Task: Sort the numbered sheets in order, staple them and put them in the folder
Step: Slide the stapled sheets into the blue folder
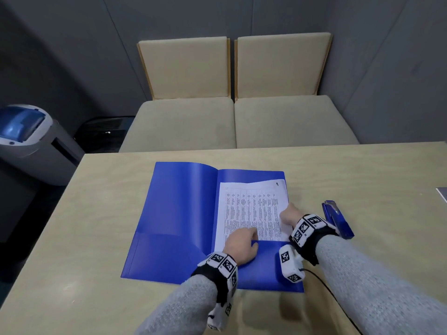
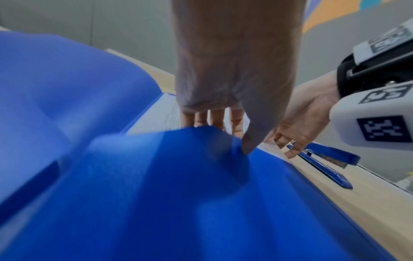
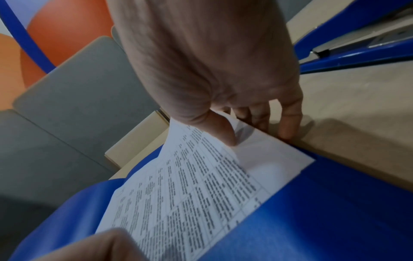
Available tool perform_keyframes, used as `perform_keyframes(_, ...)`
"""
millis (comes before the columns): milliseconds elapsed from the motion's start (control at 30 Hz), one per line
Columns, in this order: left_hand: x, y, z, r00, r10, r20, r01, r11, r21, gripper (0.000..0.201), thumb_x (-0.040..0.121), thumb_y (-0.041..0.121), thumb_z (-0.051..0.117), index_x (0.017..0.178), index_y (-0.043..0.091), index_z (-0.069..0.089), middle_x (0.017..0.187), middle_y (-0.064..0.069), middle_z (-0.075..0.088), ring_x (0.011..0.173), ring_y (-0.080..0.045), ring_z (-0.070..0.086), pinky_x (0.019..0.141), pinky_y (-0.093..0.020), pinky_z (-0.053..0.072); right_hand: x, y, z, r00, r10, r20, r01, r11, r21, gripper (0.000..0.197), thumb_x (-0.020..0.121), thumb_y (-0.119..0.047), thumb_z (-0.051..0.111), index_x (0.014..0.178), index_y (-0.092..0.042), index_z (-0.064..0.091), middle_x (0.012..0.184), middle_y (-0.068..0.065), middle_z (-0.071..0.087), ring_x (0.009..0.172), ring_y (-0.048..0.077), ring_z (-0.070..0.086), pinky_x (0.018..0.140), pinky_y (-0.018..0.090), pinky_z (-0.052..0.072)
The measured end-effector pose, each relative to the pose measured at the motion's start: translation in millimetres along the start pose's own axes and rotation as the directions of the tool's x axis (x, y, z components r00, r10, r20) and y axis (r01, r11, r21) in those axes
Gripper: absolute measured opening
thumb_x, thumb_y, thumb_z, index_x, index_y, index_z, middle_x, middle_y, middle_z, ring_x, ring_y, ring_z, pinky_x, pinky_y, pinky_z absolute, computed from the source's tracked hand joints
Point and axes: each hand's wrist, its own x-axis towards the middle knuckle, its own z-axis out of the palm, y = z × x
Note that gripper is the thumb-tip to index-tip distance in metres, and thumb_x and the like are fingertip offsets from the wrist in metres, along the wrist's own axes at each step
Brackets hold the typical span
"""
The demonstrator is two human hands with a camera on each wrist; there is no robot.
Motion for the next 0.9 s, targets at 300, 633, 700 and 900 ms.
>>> perform_keyframes(300, 1.3, -6.7, -3.3, 1.000, 0.005, 0.017, -0.006, 0.999, 0.047, 0.013, 0.089, 0.011, 0.052, 0.100, 0.010, 0.060, 0.106, -0.009, 0.066, 0.101, -0.027, 0.058, 0.084, -0.034, 0.044, -26.9, -15.8, -4.6, 0.999, -0.014, 0.044, 0.021, 0.987, -0.157, 0.015, 0.092, 0.004, 0.035, 0.087, 0.001, 0.049, 0.092, 0.016, 0.056, 0.092, 0.029, 0.054, 0.071, 0.030, 0.041)
perform_keyframes(633, 0.7, -45.6, -31.7, 0.937, -0.129, -0.324, 0.145, 0.989, 0.024, 0.025, 0.090, 0.032, 0.052, 0.113, 0.022, 0.054, 0.111, 0.001, 0.050, 0.108, -0.020, 0.047, 0.092, -0.036, 0.037, -63.2, 3.9, 8.3, 0.973, -0.094, -0.210, 0.048, 0.975, -0.215, 0.055, 0.085, -0.014, 0.056, 0.135, -0.012, 0.034, 0.132, 0.017, 0.029, 0.124, 0.035, 0.034, 0.099, 0.041, 0.039)
perform_keyframes(700, -7.0, -80.8, -58.1, 0.809, -0.315, -0.496, 0.361, 0.933, -0.005, 0.032, 0.090, 0.031, 0.053, 0.120, 0.021, 0.051, 0.122, -0.004, 0.047, 0.115, -0.026, 0.043, 0.094, -0.041, 0.034, -68.6, 9.6, 15.0, 0.982, -0.094, -0.165, 0.045, 0.960, -0.278, 0.051, 0.087, -0.020, 0.054, 0.134, -0.012, 0.036, 0.133, 0.017, 0.029, 0.126, 0.035, 0.032, 0.102, 0.042, 0.037)
perform_keyframes(900, -62.0, -191.2, -102.7, 0.465, -0.827, -0.316, 0.705, 0.562, -0.433, 0.071, 0.089, 0.041, 0.056, 0.144, 0.006, 0.027, 0.143, -0.025, 0.030, 0.131, -0.042, 0.029, 0.108, -0.049, 0.024, -83.4, 18.2, 23.5, 0.982, -0.084, -0.172, 0.037, 0.964, -0.262, 0.054, 0.092, -0.031, 0.050, 0.139, -0.011, 0.033, 0.140, 0.017, 0.026, 0.129, 0.034, 0.029, 0.105, 0.040, 0.033)
